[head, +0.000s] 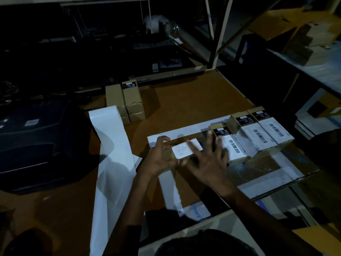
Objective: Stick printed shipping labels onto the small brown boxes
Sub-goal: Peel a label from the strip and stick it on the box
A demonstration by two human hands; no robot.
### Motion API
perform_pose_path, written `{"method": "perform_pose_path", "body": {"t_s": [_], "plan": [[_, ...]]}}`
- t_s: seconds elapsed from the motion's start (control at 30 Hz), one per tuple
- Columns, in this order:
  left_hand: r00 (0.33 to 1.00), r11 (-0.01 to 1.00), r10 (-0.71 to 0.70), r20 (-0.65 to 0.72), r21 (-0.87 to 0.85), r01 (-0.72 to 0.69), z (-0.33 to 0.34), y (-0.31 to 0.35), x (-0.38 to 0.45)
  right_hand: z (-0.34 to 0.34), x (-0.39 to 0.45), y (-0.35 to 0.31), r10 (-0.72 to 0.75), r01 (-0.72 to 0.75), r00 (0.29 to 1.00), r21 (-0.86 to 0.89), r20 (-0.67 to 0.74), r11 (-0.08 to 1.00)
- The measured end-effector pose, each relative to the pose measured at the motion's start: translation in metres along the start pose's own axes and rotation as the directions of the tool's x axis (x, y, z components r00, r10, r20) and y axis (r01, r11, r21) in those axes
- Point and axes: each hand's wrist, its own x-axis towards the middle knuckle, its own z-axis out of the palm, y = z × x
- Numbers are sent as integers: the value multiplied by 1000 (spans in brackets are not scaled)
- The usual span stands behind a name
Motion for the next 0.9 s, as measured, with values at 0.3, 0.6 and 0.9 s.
{"method": "perform_pose_path", "body": {"t_s": [0.3,0.6,0.9], "plan": [[1000,999,15,0,-40,-15,1,-3,-1,2,-24,-34,-129,123,990,116,49,986],[1000,998,24,-18,-52,-25,2,-7,1,4,-20,-46,-21,15,999,144,34,989],[999,1000,17,-27,-17,-18,2,-7,-2,2,6,-12,166,-162,986,104,-28,981]]}}
